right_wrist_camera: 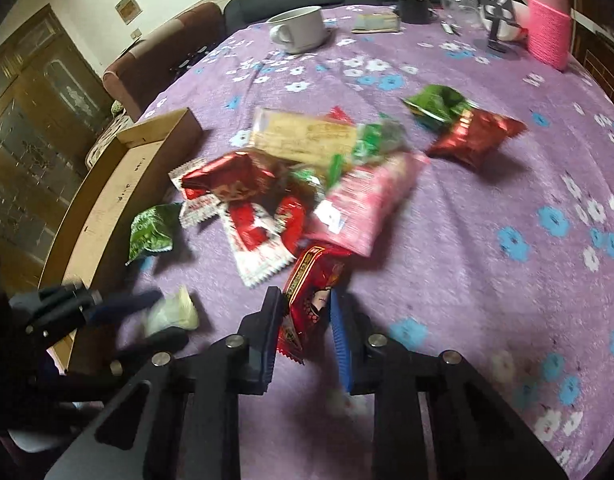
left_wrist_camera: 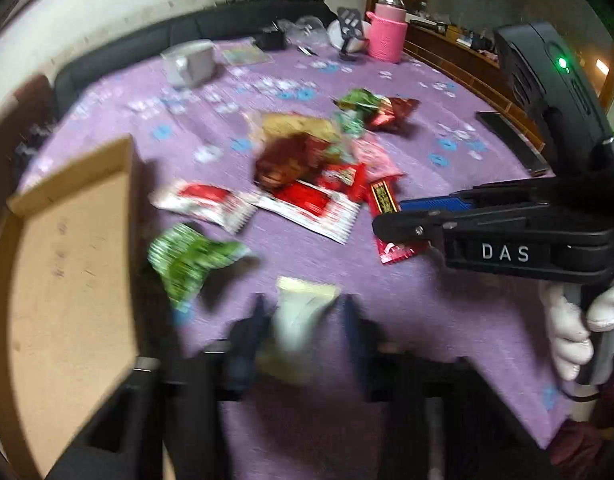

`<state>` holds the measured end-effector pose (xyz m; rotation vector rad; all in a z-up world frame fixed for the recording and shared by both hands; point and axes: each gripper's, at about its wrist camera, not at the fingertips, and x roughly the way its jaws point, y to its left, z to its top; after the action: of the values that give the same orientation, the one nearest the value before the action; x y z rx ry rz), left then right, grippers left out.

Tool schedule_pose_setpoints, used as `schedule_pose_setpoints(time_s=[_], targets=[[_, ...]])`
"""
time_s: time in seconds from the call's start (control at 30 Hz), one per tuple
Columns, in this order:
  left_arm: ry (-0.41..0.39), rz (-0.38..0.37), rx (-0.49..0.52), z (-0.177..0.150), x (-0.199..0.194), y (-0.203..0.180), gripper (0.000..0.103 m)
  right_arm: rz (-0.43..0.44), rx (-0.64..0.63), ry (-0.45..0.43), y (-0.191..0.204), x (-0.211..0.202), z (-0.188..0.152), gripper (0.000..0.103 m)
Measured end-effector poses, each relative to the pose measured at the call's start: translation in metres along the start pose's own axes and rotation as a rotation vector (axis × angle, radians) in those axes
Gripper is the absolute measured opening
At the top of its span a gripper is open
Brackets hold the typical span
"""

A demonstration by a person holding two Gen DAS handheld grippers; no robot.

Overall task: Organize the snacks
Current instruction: 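Grasp the white wrapped candy with the left tool while the right tool grasps a red stick packet, then carry both snacks over the cardboard box and open both tools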

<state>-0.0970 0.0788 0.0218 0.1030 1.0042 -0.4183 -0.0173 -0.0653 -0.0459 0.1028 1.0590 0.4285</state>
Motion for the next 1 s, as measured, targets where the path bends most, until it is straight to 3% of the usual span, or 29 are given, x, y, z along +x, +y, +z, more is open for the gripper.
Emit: schedule_pose_setpoints(time_s=[0.23, 0.3, 0.37, 0.5, 0.53, 0.57, 0.6, 0.87, 1.0], targets=[[-0.024, -0.022, 0.017, -0.011, -0.014, -0.02, 0.024, 0.01, 0.042, -0.004, -0.027, -0.017, -0.013, 0.023], [-0.019, 0.02, 0.03, -0.01, -0.011, -0.02, 0.049, 0.013, 0.046, -0.006, -0.03, -0.018, -0.014, 0.023], [-0.013, 0.056, 0.046, -0.012, -0.006, -0.021, 0.056, 0.015, 0.049, -0.006, -0.032, -0.02, -0.018, 0.023], [0.008, 0.048, 0.076, -0.016, 0.005, -0.03, 0.055, 0.009, 0.044, -0.007, -0.03, -0.021, -0.022, 0.023], [-0.009, 0.068, 0.084, -0.018, 0.005, -0.035, 0.05, 0.0, 0.037, -0.014, -0.028, -0.021, -0.023, 0.023], [-0.021, 0.062, 0.082, -0.019, 0.004, -0.037, 0.031, -0.004, 0.029, -0.02, -0.026, -0.021, -0.023, 0.02], [-0.027, 0.045, 0.057, -0.019, 0.003, -0.036, 0.021, 0.001, 0.023, -0.027, -0.024, -0.022, -0.025, 0.018], [-0.135, -0.054, -0.154, -0.023, -0.034, 0.007, 0.02, 0.066, -0.062, -0.109, 0.018, -0.046, -0.021, 0.018], [-0.221, -0.025, -0.24, -0.03, -0.07, 0.042, 0.02, 0.129, -0.124, -0.109, 0.055, -0.052, -0.011, 0.018]])
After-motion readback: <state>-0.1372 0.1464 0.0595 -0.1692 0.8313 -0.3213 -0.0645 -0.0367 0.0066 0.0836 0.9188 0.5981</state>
